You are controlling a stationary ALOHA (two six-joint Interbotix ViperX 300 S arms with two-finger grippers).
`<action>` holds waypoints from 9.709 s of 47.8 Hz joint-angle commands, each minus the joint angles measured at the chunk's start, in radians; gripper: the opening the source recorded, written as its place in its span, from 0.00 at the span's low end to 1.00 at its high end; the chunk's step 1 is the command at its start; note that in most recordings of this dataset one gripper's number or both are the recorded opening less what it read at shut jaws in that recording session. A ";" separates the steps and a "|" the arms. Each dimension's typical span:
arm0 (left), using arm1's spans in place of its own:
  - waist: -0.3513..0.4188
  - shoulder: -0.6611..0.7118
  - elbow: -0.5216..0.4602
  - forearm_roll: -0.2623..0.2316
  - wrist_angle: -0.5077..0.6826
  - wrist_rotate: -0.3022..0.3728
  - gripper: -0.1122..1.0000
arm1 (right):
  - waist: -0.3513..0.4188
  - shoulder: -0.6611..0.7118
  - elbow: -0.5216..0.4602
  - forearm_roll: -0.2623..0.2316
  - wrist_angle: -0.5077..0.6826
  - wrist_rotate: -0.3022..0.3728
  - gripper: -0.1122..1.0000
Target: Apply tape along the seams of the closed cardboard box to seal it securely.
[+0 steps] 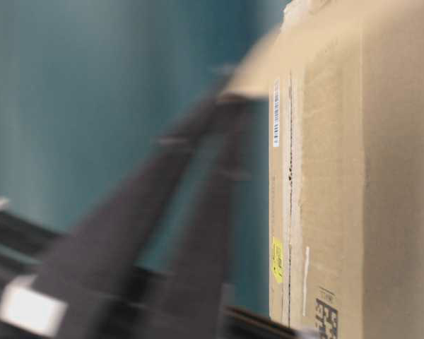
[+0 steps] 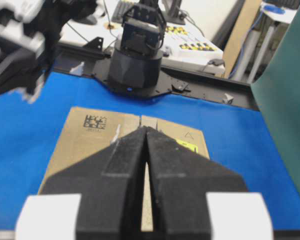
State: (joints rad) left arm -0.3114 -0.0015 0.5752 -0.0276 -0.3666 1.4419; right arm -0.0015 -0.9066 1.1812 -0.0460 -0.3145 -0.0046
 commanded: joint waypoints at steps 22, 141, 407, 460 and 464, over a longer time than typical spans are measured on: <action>0.258 -0.135 0.100 0.002 0.023 0.034 0.10 | 0.003 0.025 -0.021 -0.003 0.029 0.005 0.10; 0.347 -0.120 0.112 0.008 0.321 0.043 0.10 | -0.021 0.816 -0.380 0.126 -0.172 0.020 0.60; 0.407 0.011 0.253 -0.014 0.017 -1.292 0.10 | -0.058 0.962 -0.423 0.121 -0.121 0.038 0.12; 0.307 -0.011 0.199 -0.009 -0.032 -1.361 0.10 | -0.063 0.887 -0.383 0.132 -0.166 0.029 0.12; 0.305 -0.006 0.190 -0.008 -0.029 -1.359 0.10 | -0.061 0.899 -0.402 0.132 -0.161 0.029 0.12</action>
State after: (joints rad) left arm 0.0015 -0.0031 0.7900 -0.0383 -0.3958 0.0813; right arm -0.0614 -0.0046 0.8099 0.0874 -0.4725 0.0261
